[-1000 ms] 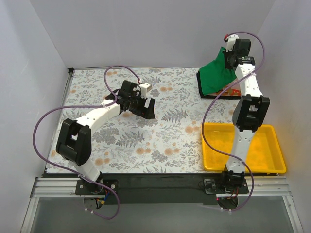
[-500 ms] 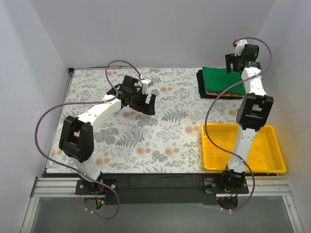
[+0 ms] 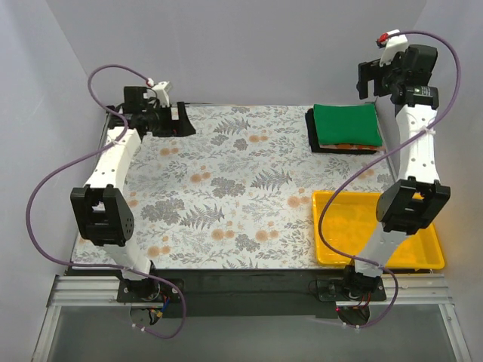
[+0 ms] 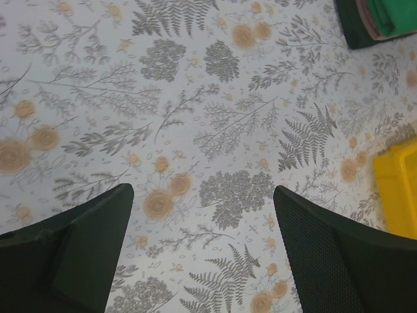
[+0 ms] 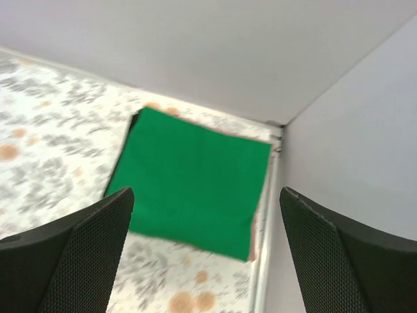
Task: Fold and stack the t-shirts
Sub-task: Neatly place the folded tshirt to the corner
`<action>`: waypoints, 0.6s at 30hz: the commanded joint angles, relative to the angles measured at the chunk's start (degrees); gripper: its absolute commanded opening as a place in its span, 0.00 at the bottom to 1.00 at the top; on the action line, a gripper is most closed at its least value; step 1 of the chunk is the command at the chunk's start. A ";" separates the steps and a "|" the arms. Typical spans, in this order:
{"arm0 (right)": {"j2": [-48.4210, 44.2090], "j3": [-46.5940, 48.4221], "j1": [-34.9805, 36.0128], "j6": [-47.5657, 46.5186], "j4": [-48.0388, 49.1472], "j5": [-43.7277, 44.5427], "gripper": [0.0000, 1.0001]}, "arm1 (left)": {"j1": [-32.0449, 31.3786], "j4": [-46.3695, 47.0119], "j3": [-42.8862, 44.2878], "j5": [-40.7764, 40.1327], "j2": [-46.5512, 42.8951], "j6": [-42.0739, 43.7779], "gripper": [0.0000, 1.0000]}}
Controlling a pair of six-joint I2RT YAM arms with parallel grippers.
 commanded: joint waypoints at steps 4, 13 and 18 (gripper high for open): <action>-12.68 -17.20 3.37 3.42 -7.00 -9.99 0.98 | 9.58 -11.17 2.37 9.91 -3.02 1.72 0.89; -28.52 -46.93 10.57 2.28 -4.46 -11.94 0.98 | 10.82 -11.01 -13.00 3.33 -13.39 7.61 0.89; -32.83 -56.59 11.89 1.23 -3.57 -9.83 0.98 | 10.90 -9.17 -21.00 1.22 -17.61 8.94 0.89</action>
